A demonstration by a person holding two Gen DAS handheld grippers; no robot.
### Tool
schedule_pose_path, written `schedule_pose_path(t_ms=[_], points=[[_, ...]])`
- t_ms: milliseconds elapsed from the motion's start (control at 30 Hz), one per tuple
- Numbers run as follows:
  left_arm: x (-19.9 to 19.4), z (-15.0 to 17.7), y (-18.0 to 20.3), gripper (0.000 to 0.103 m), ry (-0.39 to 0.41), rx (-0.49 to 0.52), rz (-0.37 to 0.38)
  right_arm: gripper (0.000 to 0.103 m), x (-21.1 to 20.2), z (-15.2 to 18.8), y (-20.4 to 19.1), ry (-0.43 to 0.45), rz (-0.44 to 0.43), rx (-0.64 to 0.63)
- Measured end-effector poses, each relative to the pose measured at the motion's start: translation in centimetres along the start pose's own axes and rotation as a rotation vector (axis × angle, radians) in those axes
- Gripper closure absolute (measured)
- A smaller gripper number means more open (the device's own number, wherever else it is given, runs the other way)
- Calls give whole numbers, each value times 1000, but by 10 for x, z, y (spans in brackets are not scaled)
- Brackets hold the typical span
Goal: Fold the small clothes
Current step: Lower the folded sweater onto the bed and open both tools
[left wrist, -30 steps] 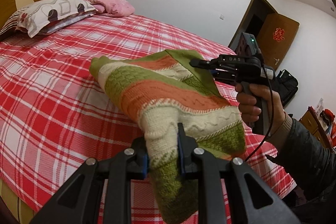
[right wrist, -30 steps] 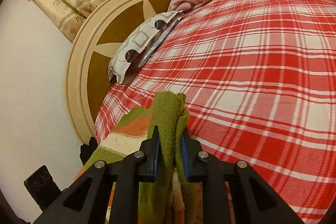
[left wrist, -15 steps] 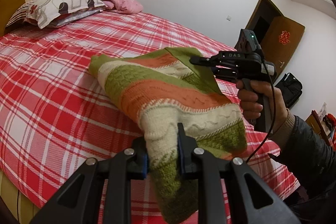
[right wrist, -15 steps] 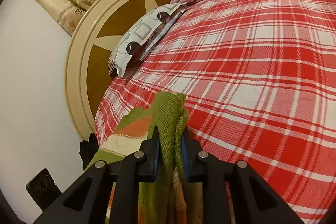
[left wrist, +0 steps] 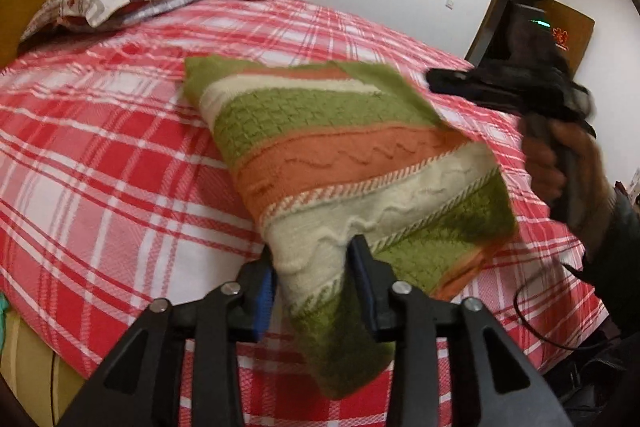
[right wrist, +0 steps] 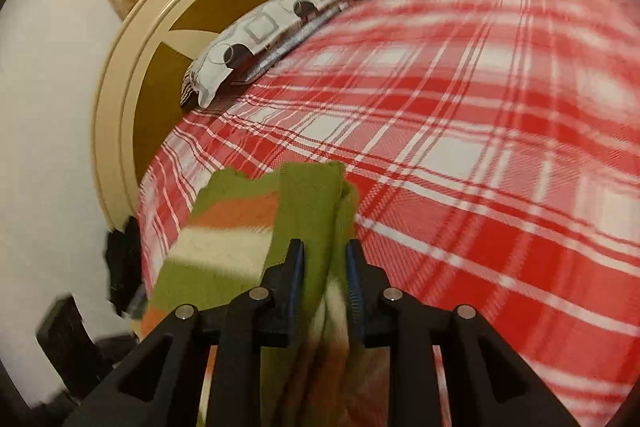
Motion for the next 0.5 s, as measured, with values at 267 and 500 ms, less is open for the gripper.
schedule_pose_path(t_ms=[267,500], points=[[-1,2,9,40,12,-11,-58,60,1,66,-90,-124,-166,-141],[-4,21,29,9,45,147,-204,61,3,110,-50,-170,29,-116]])
Point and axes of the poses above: each gripper's, at about its wrist camera, not at the fingertips, and x roughly the way its jaws point, y to its right, z to its underside, the point moved 1 cm from there along x, roughly the way its jaws point, and after that the axes turned 14 degrees about -z, right-handed, at the moved point
